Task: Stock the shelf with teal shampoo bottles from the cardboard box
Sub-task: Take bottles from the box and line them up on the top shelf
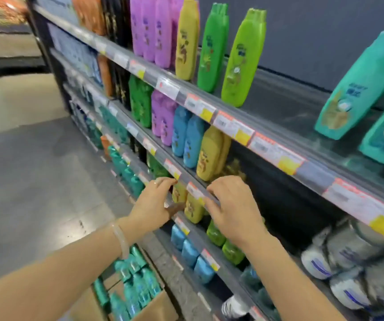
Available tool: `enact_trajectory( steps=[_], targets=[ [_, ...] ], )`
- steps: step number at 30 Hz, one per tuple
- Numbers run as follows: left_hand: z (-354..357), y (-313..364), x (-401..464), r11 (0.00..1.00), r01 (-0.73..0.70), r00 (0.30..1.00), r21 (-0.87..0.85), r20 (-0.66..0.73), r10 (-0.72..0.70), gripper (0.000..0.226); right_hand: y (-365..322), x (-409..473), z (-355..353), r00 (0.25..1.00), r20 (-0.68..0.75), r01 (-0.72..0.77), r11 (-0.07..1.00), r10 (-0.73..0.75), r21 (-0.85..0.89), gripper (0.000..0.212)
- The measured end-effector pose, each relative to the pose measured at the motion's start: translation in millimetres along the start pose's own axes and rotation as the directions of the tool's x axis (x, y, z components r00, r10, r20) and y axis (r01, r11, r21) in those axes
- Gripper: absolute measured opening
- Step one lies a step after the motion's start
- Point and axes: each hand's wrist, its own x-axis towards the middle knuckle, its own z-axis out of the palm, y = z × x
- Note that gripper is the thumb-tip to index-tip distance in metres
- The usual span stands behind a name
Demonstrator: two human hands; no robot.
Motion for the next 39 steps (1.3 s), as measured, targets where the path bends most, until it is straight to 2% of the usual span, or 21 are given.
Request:
enact_trajectory(
  steps=[1,2,4,7,11,15,19,22,28,32,34,36,39],
  targets=[
    [-0.1,-26.2,-12.4,0.996,0.061,0.997,0.064,0.052,-0.064,0.067,-11.1,0.9,24.1,0.987,0.154,0.038,0.999,-0.038,0.002,0.02],
    [-0.5,-50.1,-26.1,0.986,0.113,0.987,0.122,0.099,-0.126,0.068,-21.6,0.9,49.4,0.939,0.338,0.062,0.998,-0.061,0.01,0.026],
    [1.8,-92.3,-55.0,0.955,0.219,0.953,0.201,0.166,-0.254,0.072,-39.1,-2.9,101.5,0.786,0.613,0.087,0.996,-0.076,0.012,0.037],
    [7.7,-140.4,-101.0,0.88,0.384,0.868,0.28,0.215,-0.447,0.07,-63.8,-10.1,165.0,0.567,0.822,0.102,0.995,-0.055,-0.003,0.041],
    [21.4,-200.4,-152.8,0.786,0.494,0.753,0.371,0.27,-0.6,0.064,-90.4,-24.5,237.3,0.39,0.921,0.157,0.987,-0.027,-0.038,0.038],
    [29.6,-254.9,-179.9,0.691,0.578,0.593,0.434,0.358,-0.721,0.055,-109.2,-32.0,302.7,0.268,0.963,0.226,0.973,-0.019,-0.044,0.038],
    [48.8,-303.8,-191.2,0.62,0.648,0.468,0.443,0.411,-0.783,0.051,-120.1,-37.3,357.8,0.158,0.987,0.243,0.969,0.012,-0.051,0.037],
    [81.2,-353.6,-184.3,0.603,0.644,0.41,0.47,0.453,-0.791,0.048,-126.5,-42.3,420.6,0.073,0.997,0.249,0.968,0.013,-0.031,0.042],
    [187.4,-444.0,-183.1,0.561,0.682,0.316,0.469,0.502,-0.805,0.046,-129.2,-88.2,568.5,0.0,1.0,0.179,0.984,0.01,-0.01,0.042],
    [274.9,-503.2,-192.4,0.548,0.677,0.283,0.491,0.513,-0.81,0.04,-119.9,-118.7,672.2,0.003,1.0,0.168,0.986,0.012,-0.012,0.046],
    [322.9,-535.9,-190.4,0.573,0.659,0.298,0.487,0.531,-0.793,0.043,-113.1,-127.9,723.6,0.041,0.999,0.17,0.985,0.002,-0.009,0.046],
    [369.8,-568.4,-179.2,0.598,0.664,0.334,0.45,0.536,-0.775,0.049,-105.0,-134.4,774.0,0.112,0.994,0.155,0.988,-0.012,-0.005,0.044],
    [434.7,-612.1,-152.8,0.562,0.756,0.388,0.336,0.462,-0.798,0.045,-94.4,-141.9,845.6,0.228,0.972,0.158,0.987,-0.061,0.024,0.051]
  ],
)
